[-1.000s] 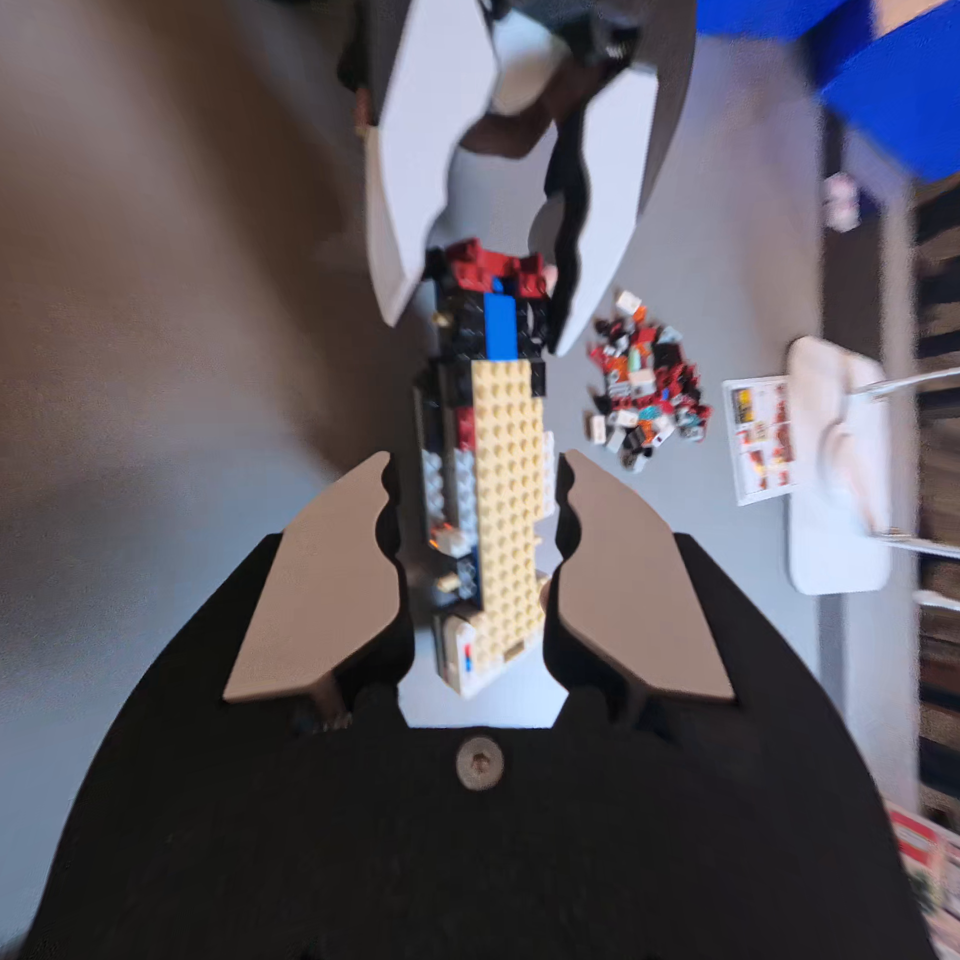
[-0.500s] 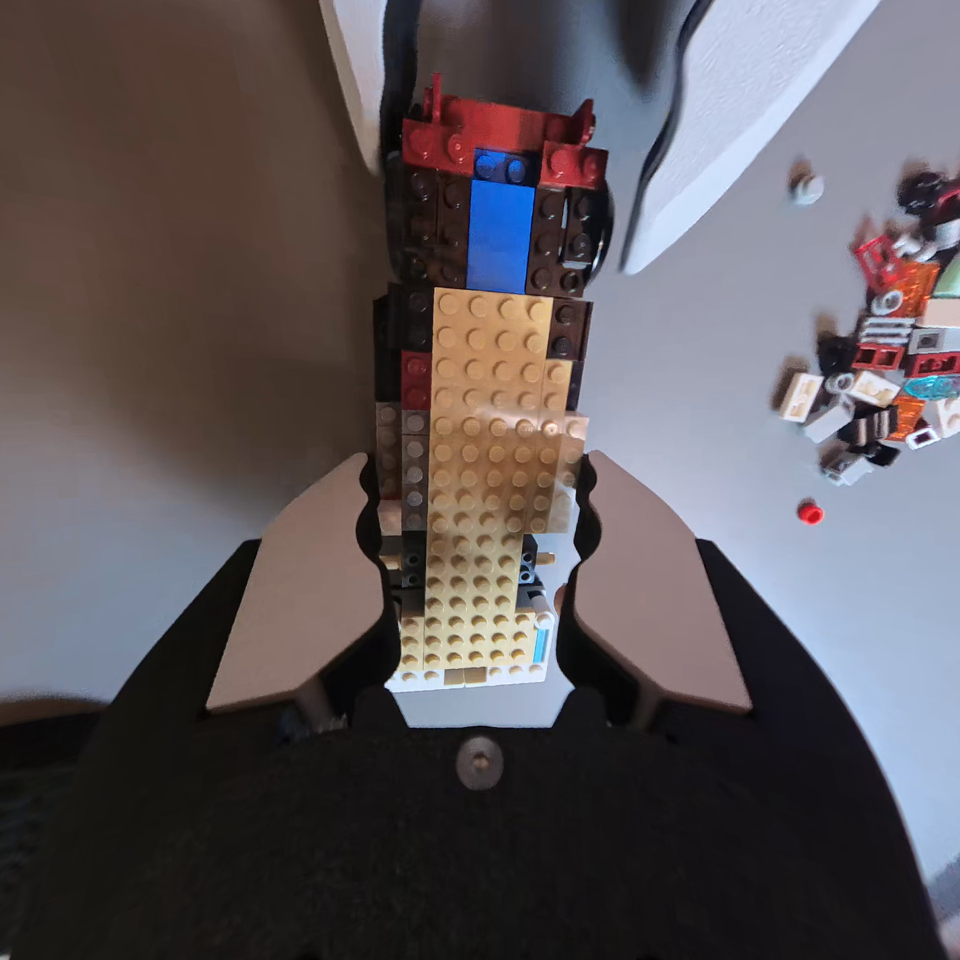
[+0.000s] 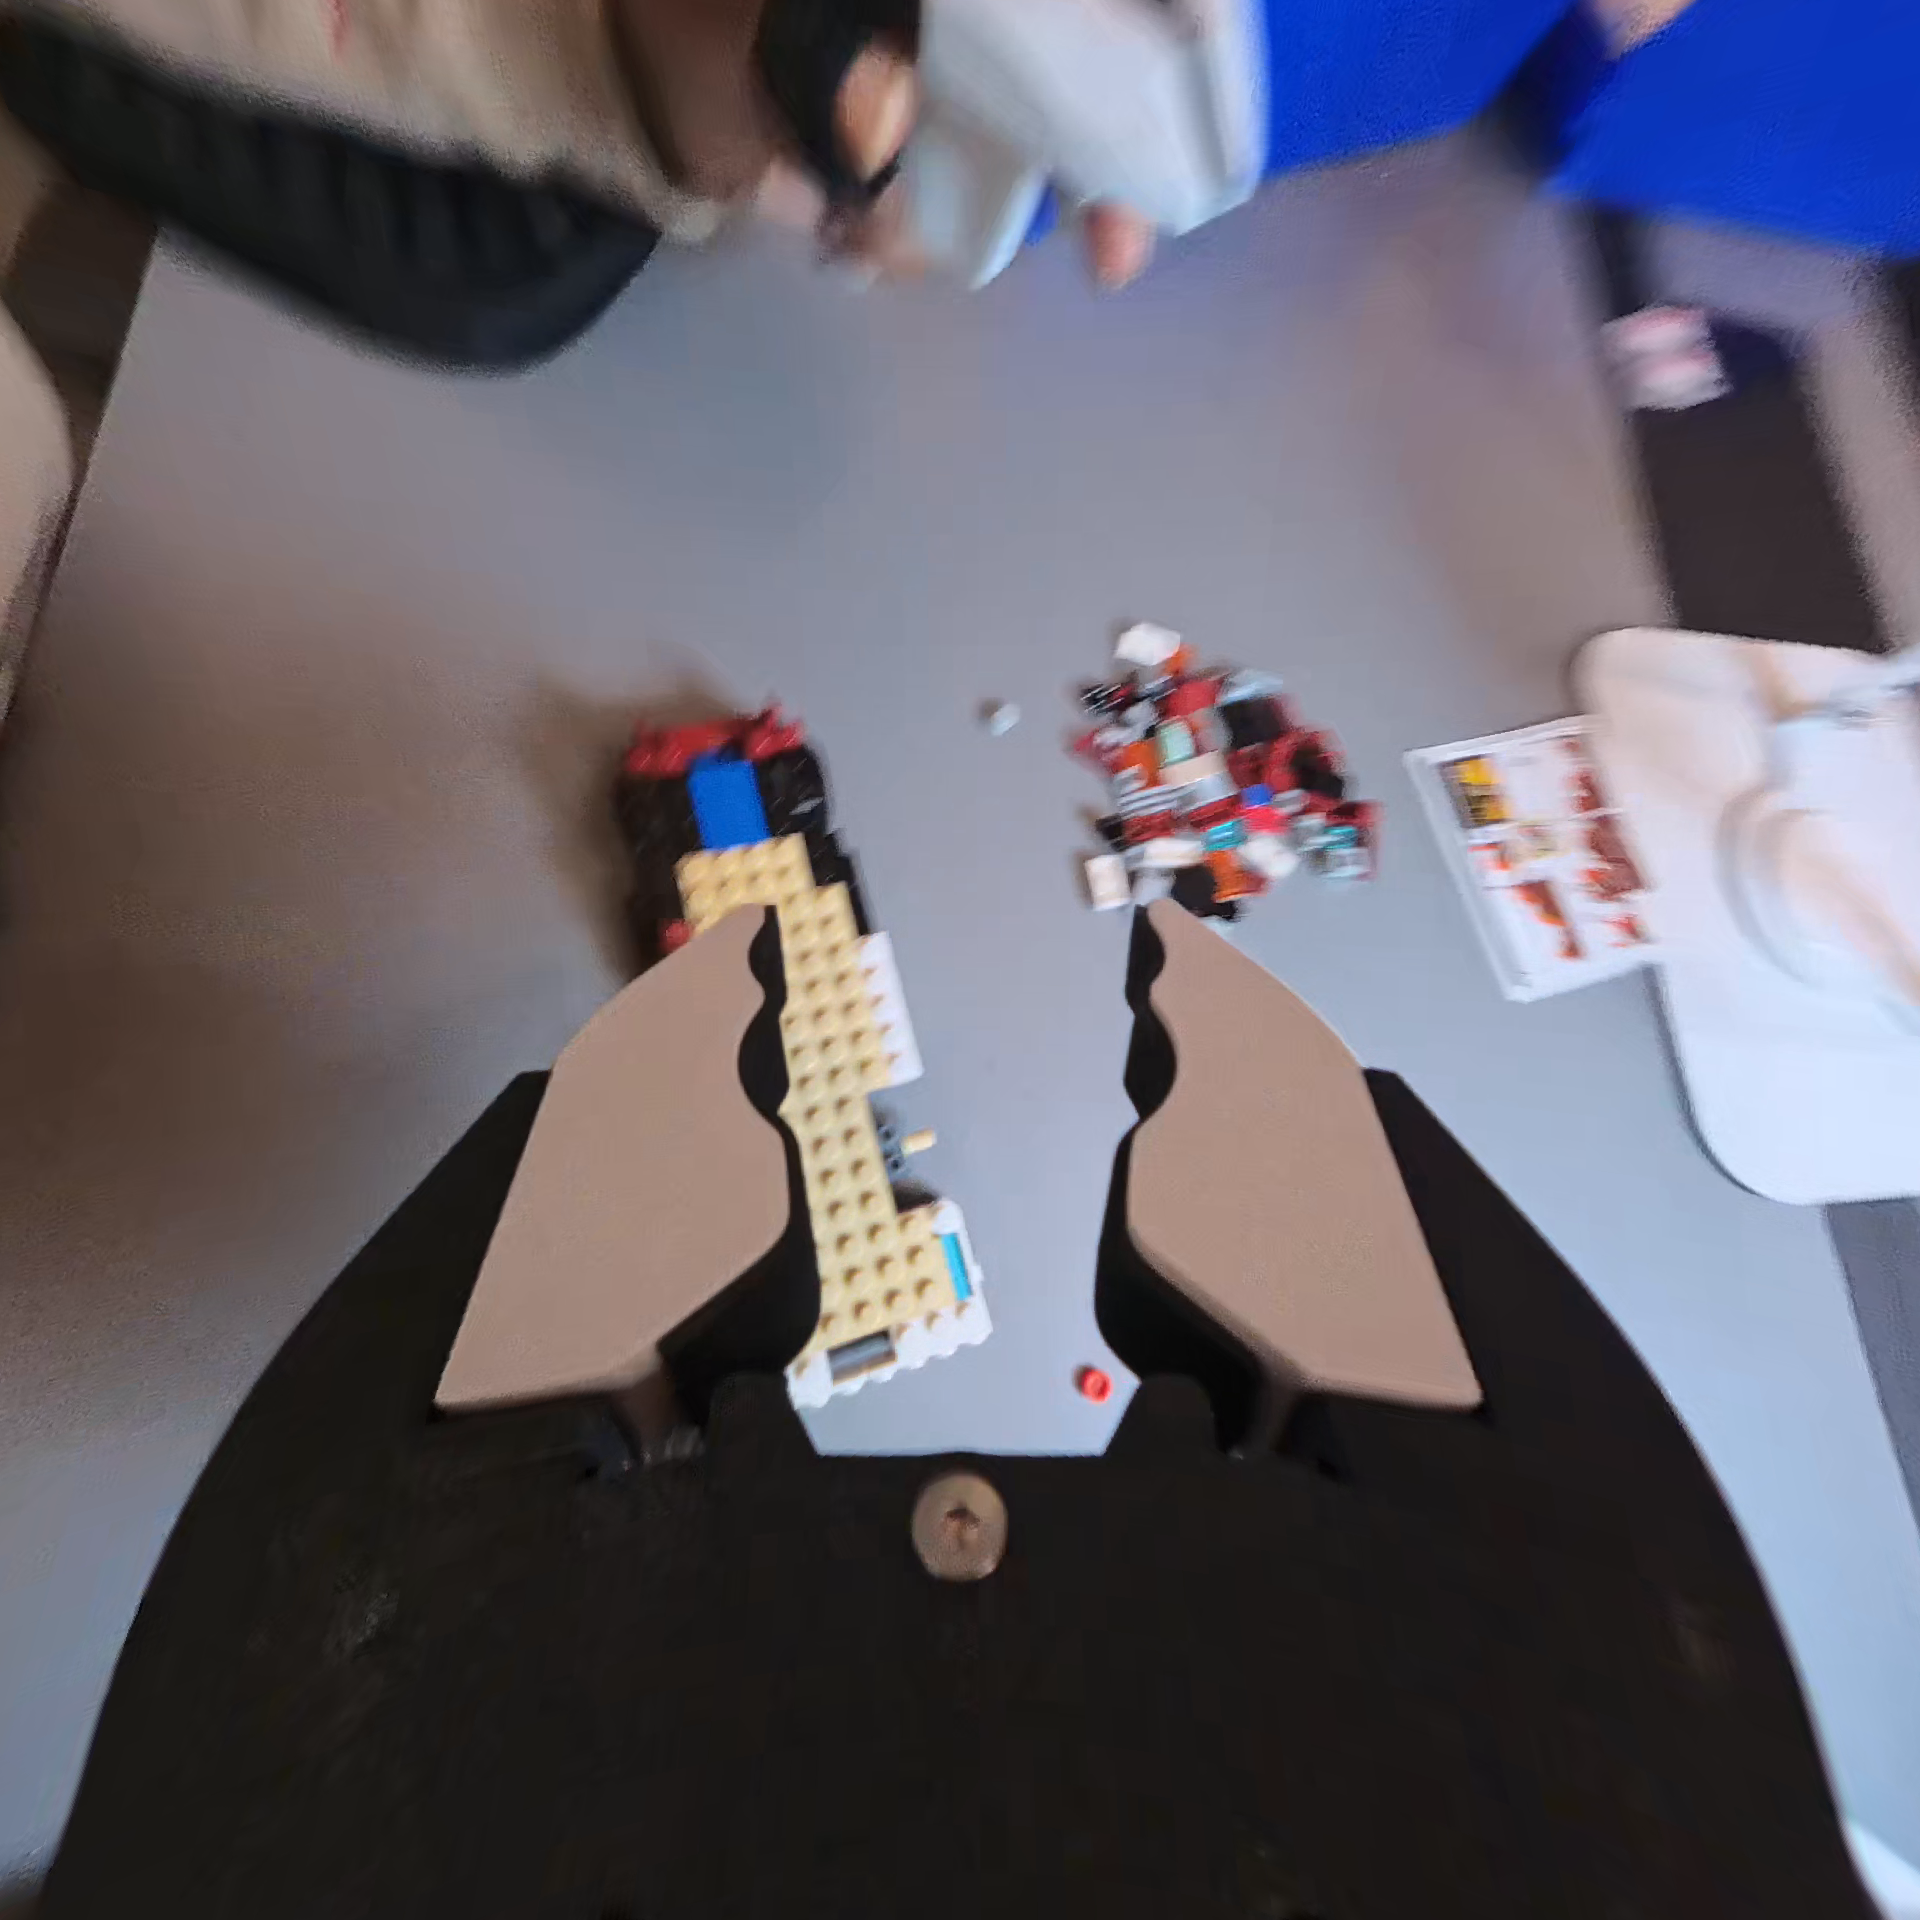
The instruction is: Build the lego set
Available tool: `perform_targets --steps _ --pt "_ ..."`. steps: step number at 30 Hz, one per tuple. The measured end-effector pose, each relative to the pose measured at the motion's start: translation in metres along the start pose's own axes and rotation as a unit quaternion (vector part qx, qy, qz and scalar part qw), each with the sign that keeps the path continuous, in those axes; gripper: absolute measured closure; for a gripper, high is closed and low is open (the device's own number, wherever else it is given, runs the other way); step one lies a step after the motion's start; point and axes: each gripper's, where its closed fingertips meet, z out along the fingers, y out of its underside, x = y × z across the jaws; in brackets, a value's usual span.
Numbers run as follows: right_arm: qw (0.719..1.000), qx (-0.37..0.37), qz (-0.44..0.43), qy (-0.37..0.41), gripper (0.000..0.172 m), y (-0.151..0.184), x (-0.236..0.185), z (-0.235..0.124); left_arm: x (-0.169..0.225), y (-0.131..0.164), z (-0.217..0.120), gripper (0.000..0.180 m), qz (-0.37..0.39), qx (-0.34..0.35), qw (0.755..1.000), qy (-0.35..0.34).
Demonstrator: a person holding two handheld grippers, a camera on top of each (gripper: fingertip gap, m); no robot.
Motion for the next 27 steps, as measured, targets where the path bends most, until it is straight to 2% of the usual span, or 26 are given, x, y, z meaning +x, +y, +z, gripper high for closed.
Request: perform_targets --steps 2,3,5,7,10,13,17,22,27 --pt "0.991 0.098 0.047 0.080 0.119 -0.012 0.021 -0.018 -0.016 -0.005 -0.005 0.180 0.004 0.011 0.999 -0.047" --pt "0.979 0.145 0.075 0.121 0.130 -0.015 0.032 -0.026 -0.021 -0.006 -0.007 0.180 0.005 0.012 0.998 -0.066" --pt "0.945 0.222 0.128 0.203 0.152 -0.010 0.054 -0.039 -0.030 -0.011 -0.011 0.180 0.012 0.030 0.995 -0.099" --pt "0.914 0.263 0.156 0.267 0.172 0.004 0.071 -0.046 -0.036 -0.009 -0.012 0.180 0.022 0.035 0.992 -0.121" --pt "0.897 0.268 0.160 0.314 0.172 0.022 0.085 -0.052 -0.044 -0.003 -0.012 0.180 0.012 0.030 0.990 -0.138" --pt "0.876 0.303 0.206 0.314 0.172 0.030 0.093 -0.061 -0.049 -0.003 -0.014 0.180 0.006 0.032 0.989 -0.146" --pt "0.857 0.324 0.210 0.340 0.172 0.040 0.102 -0.077 -0.053 -0.005 -0.017 0.180 -0.009 0.029 0.988 -0.153" --pt "0.849 0.316 0.198 0.373 0.172 0.049 0.109 -0.084 -0.060 -0.005 -0.020 0.180 -0.009 0.027 0.984 -0.174" --pt "0.856 0.303 0.185 0.376 0.170 0.051 0.109 -0.081 -0.067 0.000 -0.020 0.180 -0.016 0.022 0.982 -0.186"
